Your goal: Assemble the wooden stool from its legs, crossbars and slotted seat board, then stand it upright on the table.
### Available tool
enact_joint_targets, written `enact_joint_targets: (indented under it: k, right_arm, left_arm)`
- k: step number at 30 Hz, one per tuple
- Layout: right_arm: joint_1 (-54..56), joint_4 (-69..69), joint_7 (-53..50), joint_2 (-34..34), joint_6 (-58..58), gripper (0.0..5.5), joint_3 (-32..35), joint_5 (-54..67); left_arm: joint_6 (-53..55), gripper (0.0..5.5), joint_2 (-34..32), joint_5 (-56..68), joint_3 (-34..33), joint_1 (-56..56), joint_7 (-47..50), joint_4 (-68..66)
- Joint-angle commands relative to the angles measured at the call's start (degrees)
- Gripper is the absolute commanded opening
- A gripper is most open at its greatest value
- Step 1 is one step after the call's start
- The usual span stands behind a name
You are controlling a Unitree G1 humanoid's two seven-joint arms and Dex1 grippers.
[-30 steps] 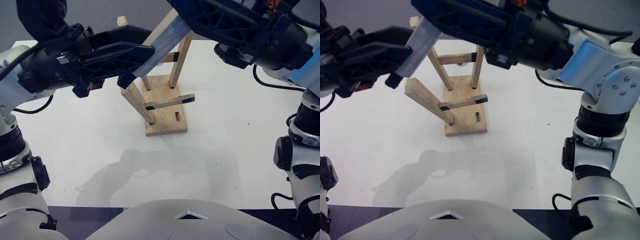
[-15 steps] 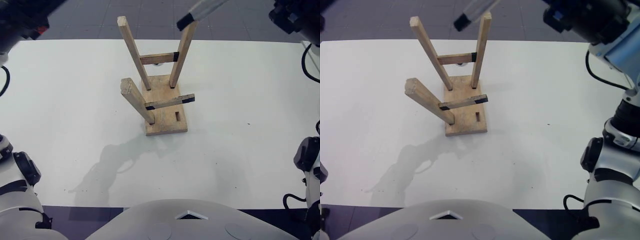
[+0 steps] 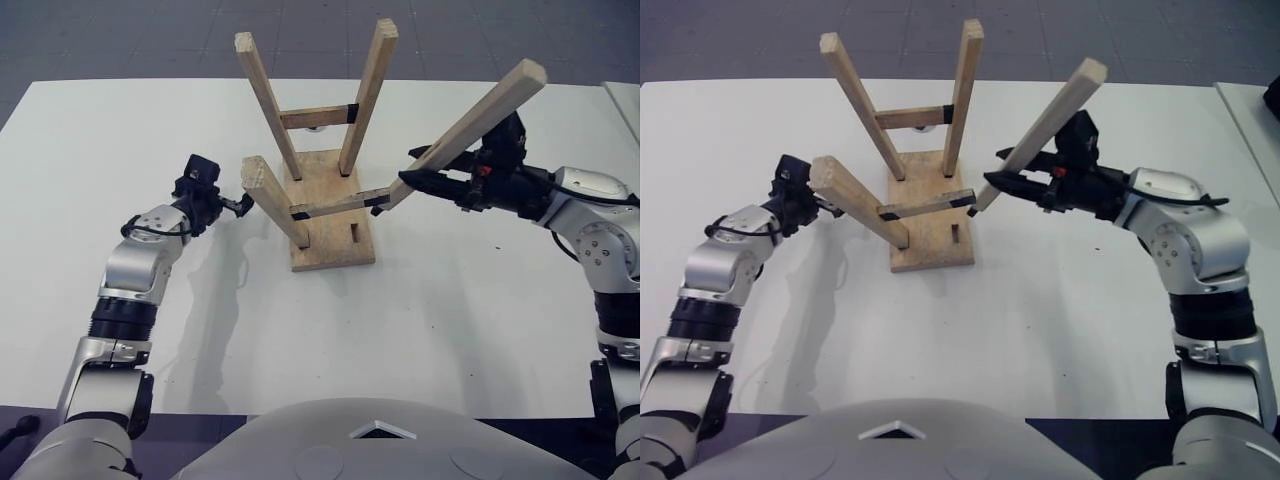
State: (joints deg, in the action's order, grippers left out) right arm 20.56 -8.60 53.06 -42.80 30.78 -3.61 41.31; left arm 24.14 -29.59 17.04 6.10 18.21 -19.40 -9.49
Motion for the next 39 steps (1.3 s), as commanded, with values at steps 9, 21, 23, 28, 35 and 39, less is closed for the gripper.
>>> enact_joint_targets:
  k: [9,21,23,28,35,39]
  right_arm:
    - [-2.2,4.1,8.6,5.3,-9.9,2.03,-6.6,-11.3]
    - [-6.3,6.6,16.0,3.6,-18.4,2.03,-11.9,-19.6]
    - [-5.3,8.3,16.9,3.1,-20.5,2.03,-12.6,-21.5]
    - [-3.2,9.4,17.9,3.0,-21.0,2.03,-12.5,-21.3]
    - [-4.9,9.8,17.2,4.9,-18.0,2.03,-13.0,-19.1]
    - [-5.5,10.0,15.9,5.8,-18.2,2.03,-13.7,-20.0]
  left_arm:
    - [-0.6,5.4,2.1,-5.0,-1.1,0.9,-4.4,-3.1]
    - [-7.0,5.4,0.7,-8.4,-2.7,5.7,-9.6,-12.1]
    - [-9.5,5.4,0.1,-9.2,-2.9,7.7,-11.0,-14.3]
    - [-15.6,5.4,-0.6,-10.9,-3.0,12.5,-14.7,-19.9]
    - [-11.7,5.4,-3.8,1.1,-11.9,31.0,-24.9,-14.0]
    - [-4.8,5.4,-6.4,3.3,-10.7,43.0,-29.3,-7.4]
